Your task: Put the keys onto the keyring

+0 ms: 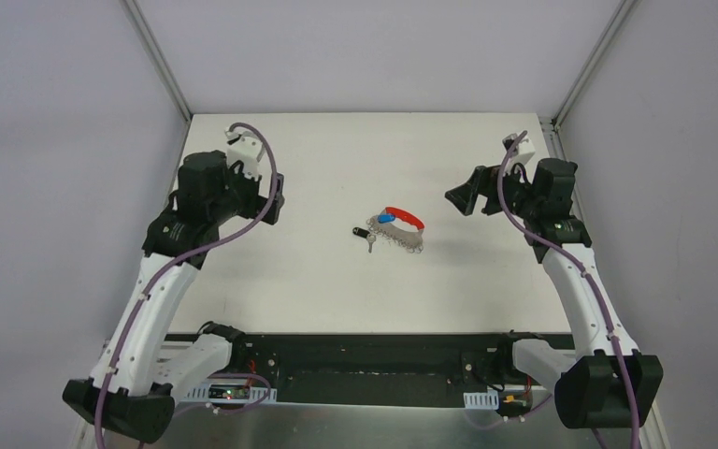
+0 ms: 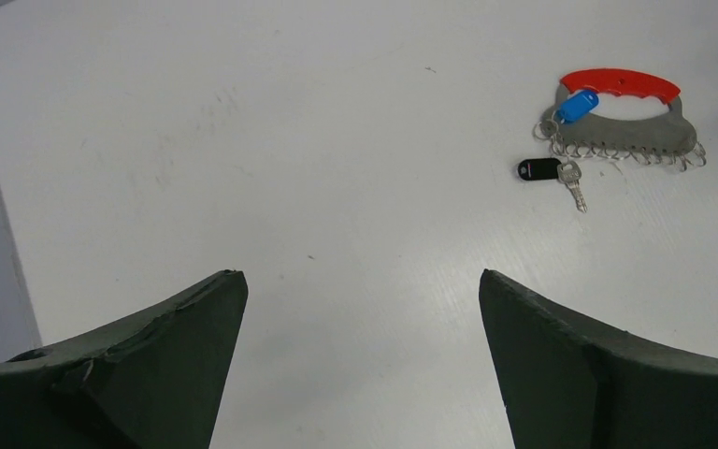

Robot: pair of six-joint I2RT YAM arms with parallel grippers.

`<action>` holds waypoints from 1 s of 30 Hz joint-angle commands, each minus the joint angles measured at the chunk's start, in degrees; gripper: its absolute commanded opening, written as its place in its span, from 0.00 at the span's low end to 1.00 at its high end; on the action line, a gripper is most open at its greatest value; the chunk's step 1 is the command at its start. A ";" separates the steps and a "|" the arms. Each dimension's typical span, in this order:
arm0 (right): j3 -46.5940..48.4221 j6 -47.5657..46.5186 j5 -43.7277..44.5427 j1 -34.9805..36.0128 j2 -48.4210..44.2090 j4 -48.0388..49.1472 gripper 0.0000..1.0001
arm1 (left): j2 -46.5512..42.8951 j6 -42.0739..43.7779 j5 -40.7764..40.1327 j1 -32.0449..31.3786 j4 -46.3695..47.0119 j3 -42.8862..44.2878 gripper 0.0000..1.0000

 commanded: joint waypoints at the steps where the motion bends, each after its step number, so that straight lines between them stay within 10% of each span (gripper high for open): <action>1: 0.82 3.30 -1.07 -0.44 -1.07 3.57 0.98 | -7.91 -2.47 -3.03 2.10 3.19 -3.29 0.99; 13: -1.26 2.89 9.88 -0.69 -8.49 4.61 0.98 | -17.74 -5.68 -2.66 2.78 13.75 -15.22 0.99; 30: -2.95 1.13 3.25 -1.82 -7.30 4.06 0.98 | -18.30 -9.31 -2.56 3.70 13.44 -16.32 0.99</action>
